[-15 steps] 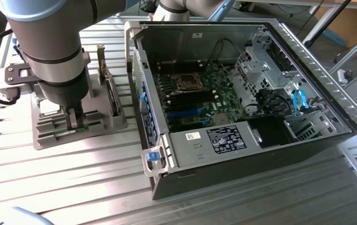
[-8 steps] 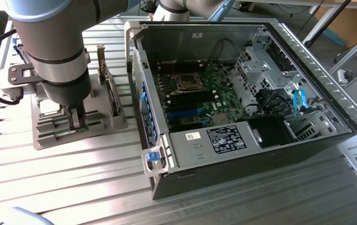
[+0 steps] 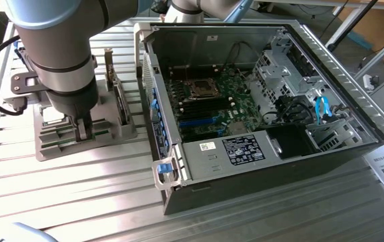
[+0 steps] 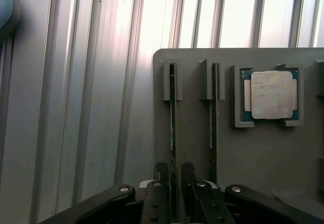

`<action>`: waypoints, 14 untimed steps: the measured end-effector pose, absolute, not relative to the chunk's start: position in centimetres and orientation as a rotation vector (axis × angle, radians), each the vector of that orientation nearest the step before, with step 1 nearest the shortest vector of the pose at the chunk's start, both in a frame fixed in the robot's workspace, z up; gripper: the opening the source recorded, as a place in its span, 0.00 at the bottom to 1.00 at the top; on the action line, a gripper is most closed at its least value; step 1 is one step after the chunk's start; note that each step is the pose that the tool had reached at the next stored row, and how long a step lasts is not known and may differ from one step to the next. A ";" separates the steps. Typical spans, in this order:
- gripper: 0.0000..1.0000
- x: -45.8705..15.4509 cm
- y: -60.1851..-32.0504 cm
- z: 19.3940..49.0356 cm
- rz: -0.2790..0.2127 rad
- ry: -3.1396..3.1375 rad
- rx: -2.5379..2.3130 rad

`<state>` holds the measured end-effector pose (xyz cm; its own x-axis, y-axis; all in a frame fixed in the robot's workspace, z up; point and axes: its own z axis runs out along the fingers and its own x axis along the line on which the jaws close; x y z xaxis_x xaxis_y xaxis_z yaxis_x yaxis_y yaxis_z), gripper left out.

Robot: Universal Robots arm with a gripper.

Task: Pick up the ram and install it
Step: 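Pick up the ram and move it above insertion slot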

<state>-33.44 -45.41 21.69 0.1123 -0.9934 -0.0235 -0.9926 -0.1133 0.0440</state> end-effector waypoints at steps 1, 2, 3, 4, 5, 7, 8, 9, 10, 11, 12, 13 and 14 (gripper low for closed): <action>0.25 -33.4 -45.4 21.6 -0.073 -2.080 2.330; 0.25 -33.4 -45.4 21.6 -0.073 -2.080 2.330; 0.25 -33.4 -45.4 21.5 -0.073 -2.080 2.330; 0.25 -33.4 -45.4 21.5 -0.073 -2.080 2.330; 0.25 -33.4 -45.4 21.5 -0.073 -2.080 2.330; 0.25 -33.4 -45.4 21.5 -0.073 -2.080 2.330; 0.25 -33.4 -45.4 21.5 -0.073 -2.080 2.330; 0.25 -33.4 -45.4 21.4 -0.073 -2.080 2.330; 0.25 -33.4 -45.4 21.4 -0.073 -2.080 2.330; 0.25 -33.4 -45.4 21.4 -0.073 -2.080 2.330; 0.25 -33.4 -45.3 21.4 -0.073 -2.080 2.330; 0.25 -33.4 -45.2 21.4 -0.073 -2.080 2.330; 0.25 -33.4 -45.2 21.4 -0.073 -2.080 2.330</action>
<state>-33.44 -45.18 21.43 0.1124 -0.9934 -0.0236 -0.9926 -0.1133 0.0440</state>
